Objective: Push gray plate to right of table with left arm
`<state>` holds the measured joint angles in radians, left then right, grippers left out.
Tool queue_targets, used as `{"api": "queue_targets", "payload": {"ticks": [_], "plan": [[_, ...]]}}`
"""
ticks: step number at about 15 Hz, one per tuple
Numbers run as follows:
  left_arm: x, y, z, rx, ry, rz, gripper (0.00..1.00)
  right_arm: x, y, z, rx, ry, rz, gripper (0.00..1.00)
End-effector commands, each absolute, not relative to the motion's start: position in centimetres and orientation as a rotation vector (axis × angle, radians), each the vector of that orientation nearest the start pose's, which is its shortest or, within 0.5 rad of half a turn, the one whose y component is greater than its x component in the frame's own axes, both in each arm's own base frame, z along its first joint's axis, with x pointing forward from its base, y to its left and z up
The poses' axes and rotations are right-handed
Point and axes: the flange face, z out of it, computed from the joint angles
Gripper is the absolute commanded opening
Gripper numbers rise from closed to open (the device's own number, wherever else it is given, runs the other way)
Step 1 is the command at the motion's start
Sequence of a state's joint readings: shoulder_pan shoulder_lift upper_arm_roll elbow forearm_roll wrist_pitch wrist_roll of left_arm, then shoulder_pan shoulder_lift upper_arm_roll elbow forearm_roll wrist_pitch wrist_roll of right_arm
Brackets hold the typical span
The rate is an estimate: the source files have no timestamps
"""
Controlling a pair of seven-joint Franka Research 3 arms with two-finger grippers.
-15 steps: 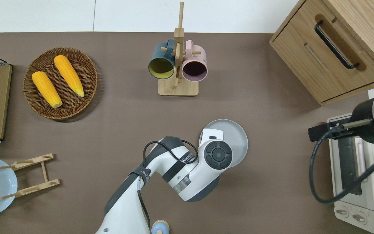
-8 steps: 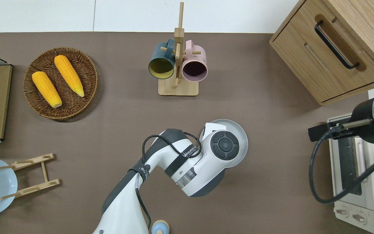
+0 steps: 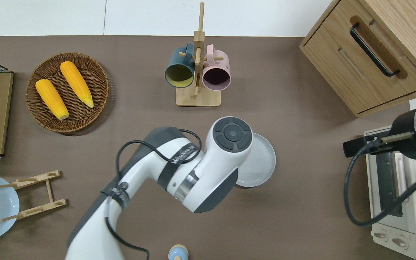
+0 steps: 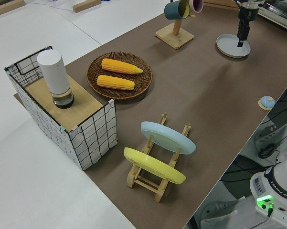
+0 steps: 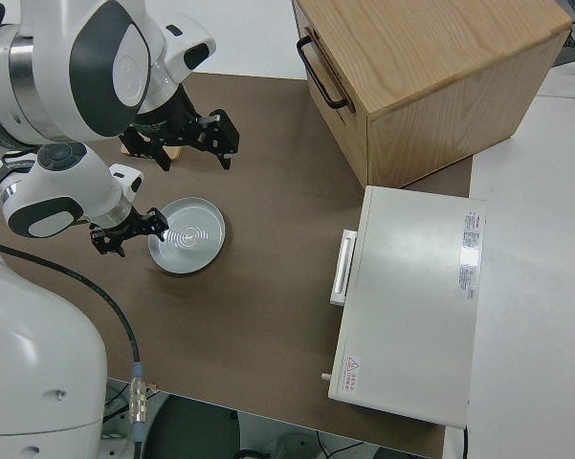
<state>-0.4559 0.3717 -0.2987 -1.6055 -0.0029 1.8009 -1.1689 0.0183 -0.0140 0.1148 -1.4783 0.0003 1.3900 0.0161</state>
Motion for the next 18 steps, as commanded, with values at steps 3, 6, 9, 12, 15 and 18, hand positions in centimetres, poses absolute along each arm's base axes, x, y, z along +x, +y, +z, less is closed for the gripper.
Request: {"api": "queue_targets", "payload": {"ticks": [3, 6, 9, 12, 15, 18], "plan": [[49.7, -32.6, 50.6, -3.031, -0.482, 0.284, 1.0, 52.4, 7.0, 66.4, -3.137, -0.16, 0.123, 0.983], [50.0, -26.8, 54.7, -3.026, -0.459, 0.273, 1.0, 52.4, 7.0, 66.4, -3.137, -0.16, 0.123, 0.983], [49.4, -21.9, 58.1, -3.043, -0.284, 0.305, 1.0, 52.4, 6.9, 66.4, -3.139, -0.158, 0.123, 0.983], [49.4, -17.6, 60.2, -3.068, -0.18, 0.295, 1.0, 52.4, 6.9, 66.4, -3.138, -0.158, 0.123, 0.983], [50.0, -12.2, 62.2, -3.107, -0.044, 0.248, 1.0, 52.4, 7.0, 66.4, -3.138, -0.16, 0.123, 0.983], [50.7, -7.3, 63.9, -3.129, -0.023, 0.219, 1.0, 52.4, 7.0, 66.4, -3.137, -0.16, 0.123, 0.983]]}}
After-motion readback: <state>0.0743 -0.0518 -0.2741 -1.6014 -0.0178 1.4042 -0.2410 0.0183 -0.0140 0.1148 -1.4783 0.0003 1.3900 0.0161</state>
